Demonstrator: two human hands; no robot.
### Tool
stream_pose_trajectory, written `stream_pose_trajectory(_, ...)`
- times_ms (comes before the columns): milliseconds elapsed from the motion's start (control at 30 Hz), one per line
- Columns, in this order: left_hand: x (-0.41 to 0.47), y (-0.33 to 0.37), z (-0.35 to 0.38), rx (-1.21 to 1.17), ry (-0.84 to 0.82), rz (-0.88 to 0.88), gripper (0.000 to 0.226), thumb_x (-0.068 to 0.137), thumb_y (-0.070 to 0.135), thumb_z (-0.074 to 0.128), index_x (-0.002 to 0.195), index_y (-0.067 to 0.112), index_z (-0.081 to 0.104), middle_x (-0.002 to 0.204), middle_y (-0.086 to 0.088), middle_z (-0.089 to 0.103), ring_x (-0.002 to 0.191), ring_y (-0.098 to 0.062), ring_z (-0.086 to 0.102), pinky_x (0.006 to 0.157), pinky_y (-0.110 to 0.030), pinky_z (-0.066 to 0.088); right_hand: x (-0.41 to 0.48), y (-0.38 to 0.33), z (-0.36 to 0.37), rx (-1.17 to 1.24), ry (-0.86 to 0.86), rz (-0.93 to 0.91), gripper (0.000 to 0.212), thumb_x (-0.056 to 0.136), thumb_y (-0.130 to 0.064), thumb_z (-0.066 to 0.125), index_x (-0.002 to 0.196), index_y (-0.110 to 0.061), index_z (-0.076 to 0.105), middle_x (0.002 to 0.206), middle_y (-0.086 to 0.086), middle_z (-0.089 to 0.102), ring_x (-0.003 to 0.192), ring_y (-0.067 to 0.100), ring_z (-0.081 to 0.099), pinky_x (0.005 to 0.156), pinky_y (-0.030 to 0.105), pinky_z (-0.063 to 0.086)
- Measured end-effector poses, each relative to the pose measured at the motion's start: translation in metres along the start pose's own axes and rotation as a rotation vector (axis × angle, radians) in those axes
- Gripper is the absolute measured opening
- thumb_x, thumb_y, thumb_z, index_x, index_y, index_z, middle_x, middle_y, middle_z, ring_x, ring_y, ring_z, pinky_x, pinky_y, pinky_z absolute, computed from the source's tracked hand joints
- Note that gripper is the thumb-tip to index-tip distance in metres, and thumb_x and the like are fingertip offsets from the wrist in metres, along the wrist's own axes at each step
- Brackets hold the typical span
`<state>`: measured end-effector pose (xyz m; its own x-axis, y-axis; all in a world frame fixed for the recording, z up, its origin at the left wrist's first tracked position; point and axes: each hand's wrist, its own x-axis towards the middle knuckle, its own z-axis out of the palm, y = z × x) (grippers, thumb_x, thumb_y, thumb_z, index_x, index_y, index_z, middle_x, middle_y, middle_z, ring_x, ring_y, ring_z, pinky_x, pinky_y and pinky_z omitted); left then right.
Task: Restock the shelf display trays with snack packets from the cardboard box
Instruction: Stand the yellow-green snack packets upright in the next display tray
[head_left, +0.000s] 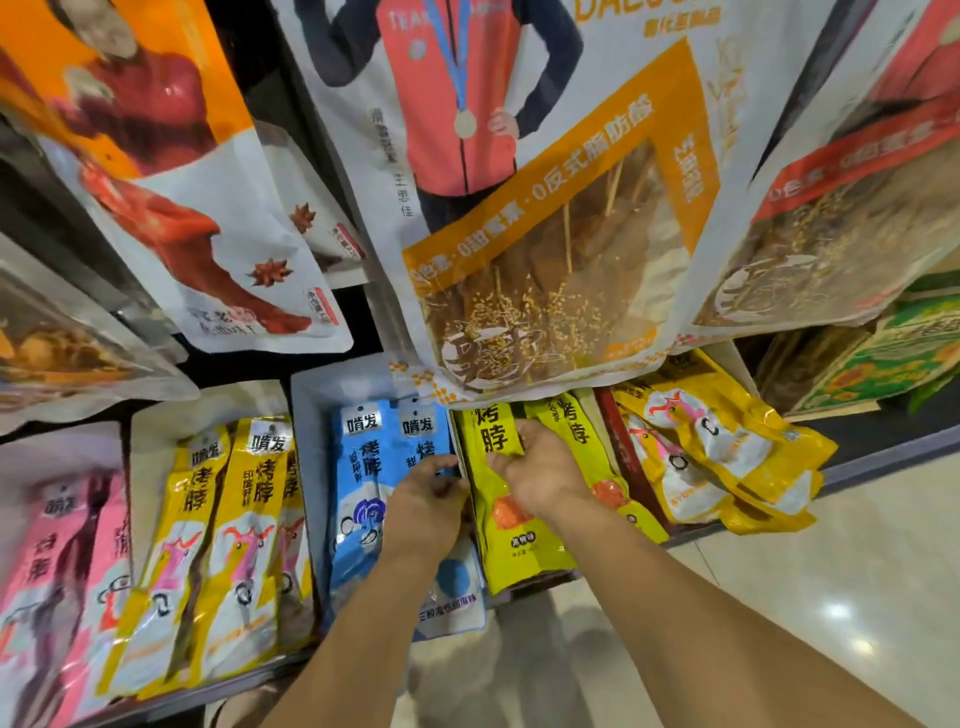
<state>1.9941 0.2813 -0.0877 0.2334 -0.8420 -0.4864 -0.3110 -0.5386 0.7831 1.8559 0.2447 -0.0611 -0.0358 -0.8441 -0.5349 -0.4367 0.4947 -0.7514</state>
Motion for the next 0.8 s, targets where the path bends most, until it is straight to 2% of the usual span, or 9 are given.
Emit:
stream_pose_trajectory(100,-0.001,0.001,0.001,-0.021,0.005,-0.017,0.019,0.096,0.016,0.062,0.103,0.034,0.062,0.088,0.009,0.075,0.074,-0.020,0.073,0.078,-0.043,0.061,0.001,0.006,0.003,-0.137,-0.002,-0.061,0.068,0.099,-0.029,0.063,0.157,-0.012,0.031,0.160,0.006,0.038,0.142,0.025,0.043,0.111,0.029,0.036)
stream_pose_trajectory(267,-0.003,0.005,0.000,-0.057,0.009,-0.053,0.016,0.097,0.017,0.062,0.106,0.030,0.063,0.085,0.003,0.076,0.063,-0.026,0.072,0.069,-0.049,0.062,0.003,0.009,0.005,-0.186,0.013,-0.079,0.071,0.096,-0.034,0.068,0.156,-0.017,0.034,0.156,0.009,0.043,0.139,0.027,0.047,0.108,0.035,0.045)
stream_pose_trajectory(333,-0.008,0.009,-0.002,-0.076,0.015,-0.067,0.016,0.098,0.015,0.060,0.108,0.027,0.063,0.083,0.003,0.074,0.058,-0.022,0.069,0.070,-0.048,0.062,-0.001,0.008,0.002,-0.190,0.031,-0.074,0.073,0.093,-0.036,0.071,0.154,-0.016,0.036,0.152,0.012,0.047,0.136,0.028,0.050,0.107,0.039,0.048)
stream_pose_trajectory(400,-0.015,0.013,-0.005,-0.081,0.008,-0.075,0.018,0.098,0.015,0.059,0.112,0.026,0.062,0.081,0.001,0.073,0.061,-0.019,0.066,0.075,-0.048,0.062,-0.008,0.006,-0.001,-0.231,0.031,-0.079,0.071,0.094,-0.036,0.070,0.153,-0.015,0.037,0.148,0.013,0.050,0.132,0.027,0.053,0.105,0.038,0.048)
stream_pose_trajectory(500,-0.029,0.019,-0.013,0.002,-0.010,-0.040,0.033,0.097,0.020,0.057,0.130,0.020,0.056,0.101,-0.008,0.073,0.085,-0.024,0.069,0.092,-0.044,0.056,-0.026,0.002,-0.005,-0.346,0.019,-0.097,0.066,0.096,-0.035,0.065,0.152,-0.014,0.036,0.144,0.012,0.050,0.126,0.028,0.056,0.102,0.035,0.048)
stream_pose_trajectory(600,-0.051,0.027,-0.032,0.176,-0.023,0.035,0.040,0.098,0.020,0.058,0.136,0.018,0.051,0.127,-0.001,0.065,0.113,-0.023,0.063,0.101,-0.038,0.050,-0.055,-0.006,-0.007,-0.589,0.055,-0.147,0.056,0.099,-0.039,0.057,0.146,-0.012,0.041,0.143,0.012,0.046,0.132,0.032,0.045,0.107,0.040,0.042)
stream_pose_trajectory(700,-0.075,0.034,-0.061,0.522,0.015,0.166,0.053,0.098,0.029,0.055,0.149,0.026,0.039,0.144,0.001,0.054,0.125,-0.023,0.056,0.103,-0.038,0.048,-0.088,-0.019,-0.006,-0.886,0.138,-0.255,0.050,0.100,-0.046,0.048,0.138,-0.013,0.045,0.139,0.012,0.048,0.130,0.033,0.042,0.103,0.044,0.042)
stream_pose_trajectory(800,-0.105,0.040,-0.095,0.873,0.084,0.238,0.059,0.099,0.041,0.050,0.154,0.026,0.031,0.152,0.001,0.044,0.137,-0.026,0.042,0.109,-0.040,0.041,-0.121,-0.036,0.007,-1.023,0.151,-0.348,0.051,0.099,-0.051,0.044,0.136,-0.015,0.046,0.137,0.011,0.048,0.128,0.032,0.043,0.102,0.045,0.040)
